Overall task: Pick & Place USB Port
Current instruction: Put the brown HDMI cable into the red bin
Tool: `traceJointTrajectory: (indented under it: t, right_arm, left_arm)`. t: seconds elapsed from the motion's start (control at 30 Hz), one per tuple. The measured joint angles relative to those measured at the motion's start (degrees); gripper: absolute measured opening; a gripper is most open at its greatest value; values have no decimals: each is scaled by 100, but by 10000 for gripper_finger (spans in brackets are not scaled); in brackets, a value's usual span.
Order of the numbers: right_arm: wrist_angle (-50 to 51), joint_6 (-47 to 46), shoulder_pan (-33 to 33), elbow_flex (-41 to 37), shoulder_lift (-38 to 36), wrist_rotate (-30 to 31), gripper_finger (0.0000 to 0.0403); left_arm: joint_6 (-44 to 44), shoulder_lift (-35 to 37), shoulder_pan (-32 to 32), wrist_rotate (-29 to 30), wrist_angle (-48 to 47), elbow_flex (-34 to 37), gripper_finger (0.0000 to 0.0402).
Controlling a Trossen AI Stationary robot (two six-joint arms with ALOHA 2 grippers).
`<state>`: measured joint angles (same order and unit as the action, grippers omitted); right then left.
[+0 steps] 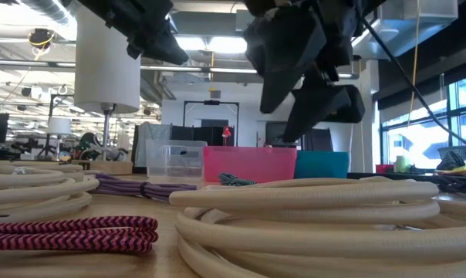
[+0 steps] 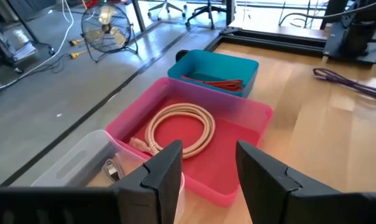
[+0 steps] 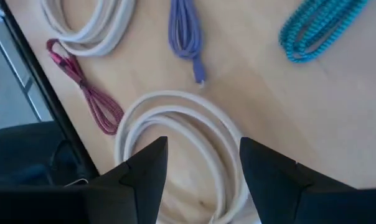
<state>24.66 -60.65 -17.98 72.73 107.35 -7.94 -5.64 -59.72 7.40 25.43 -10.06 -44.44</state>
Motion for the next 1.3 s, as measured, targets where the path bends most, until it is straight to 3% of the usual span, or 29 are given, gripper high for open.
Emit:
traceJointTrajectory:
  t: [0.2, 0.43, 0.73, 1.0, 1.13, 1.3]
  right_arm:
    - [-48, 123, -63, 2, 439, -527, 203]
    - [-161, 261, -206, 11, 828, -625, 202]
    - [-38, 634, -445, 31, 894, 18, 202]
    - [26, 711, -453, 28, 905, 70, 195]
    - [84, 692, -450, 20, 905, 91, 146]
    - [119, 541, -434, 10, 901, 95, 25]
  left_arm:
    - [44, 0, 0, -2, -12, -1, 143]
    - [147, 0, 0, -2, -7, -1, 143]
    - [148, 0, 0, -4, -1, -1, 143]
    - [149, 0, 0, -2, -1, -1, 143]
    - [149, 0, 0, -2, -1, -1, 143]
    - [149, 0, 0, -2, -1, -1, 143]
